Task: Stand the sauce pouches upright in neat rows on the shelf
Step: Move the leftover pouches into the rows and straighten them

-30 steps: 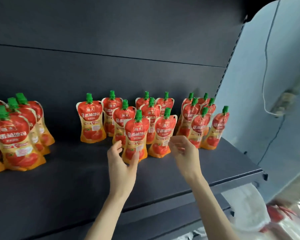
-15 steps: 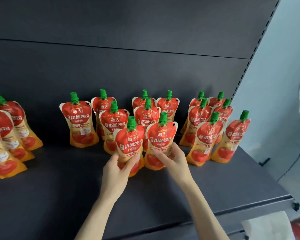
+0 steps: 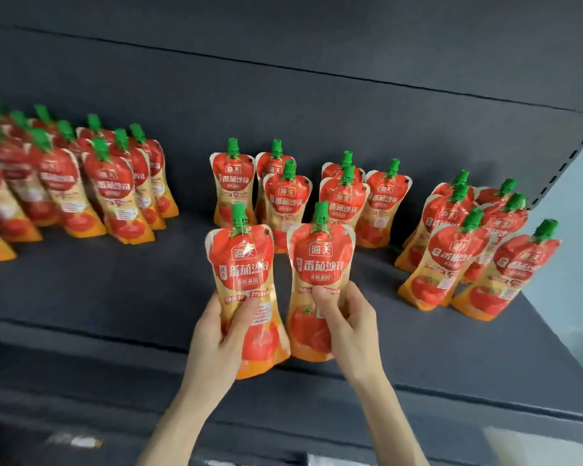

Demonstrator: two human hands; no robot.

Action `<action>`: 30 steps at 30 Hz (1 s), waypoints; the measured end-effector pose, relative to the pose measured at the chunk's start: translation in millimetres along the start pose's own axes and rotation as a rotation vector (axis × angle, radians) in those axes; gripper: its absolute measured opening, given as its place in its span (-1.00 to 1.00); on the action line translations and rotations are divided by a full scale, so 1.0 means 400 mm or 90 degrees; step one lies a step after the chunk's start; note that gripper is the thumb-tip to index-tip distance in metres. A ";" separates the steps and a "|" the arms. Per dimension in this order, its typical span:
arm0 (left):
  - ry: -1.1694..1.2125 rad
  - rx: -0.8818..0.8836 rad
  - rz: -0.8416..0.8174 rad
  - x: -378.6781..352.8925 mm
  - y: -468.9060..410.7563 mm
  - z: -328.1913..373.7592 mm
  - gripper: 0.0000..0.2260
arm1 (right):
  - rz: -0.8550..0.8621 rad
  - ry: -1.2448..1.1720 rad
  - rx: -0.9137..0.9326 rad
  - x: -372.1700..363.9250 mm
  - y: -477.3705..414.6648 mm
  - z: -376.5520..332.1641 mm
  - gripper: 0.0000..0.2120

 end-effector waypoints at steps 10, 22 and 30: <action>0.007 0.028 0.127 0.266 0.185 0.011 -0.76 | -0.125 -0.049 -0.007 -0.299 0.083 -0.055 -0.51; -0.022 -0.001 0.089 0.764 0.178 0.032 -0.85 | -0.116 -0.110 -0.006 -0.789 0.065 -0.094 -0.70; -0.042 -0.029 -0.020 0.884 0.007 0.043 -0.83 | -0.018 -0.058 0.025 -0.877 -0.039 -0.127 -0.89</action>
Point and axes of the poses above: each hand's wrist, its own y-axis away from the middle knuckle, its own x-axis out of the back of the hand, z = x × y, the point moved 8 cm from there along -y, towards the middle knuckle, and after that the axes turned 10 degrees about -z, right-handed, at the moved point
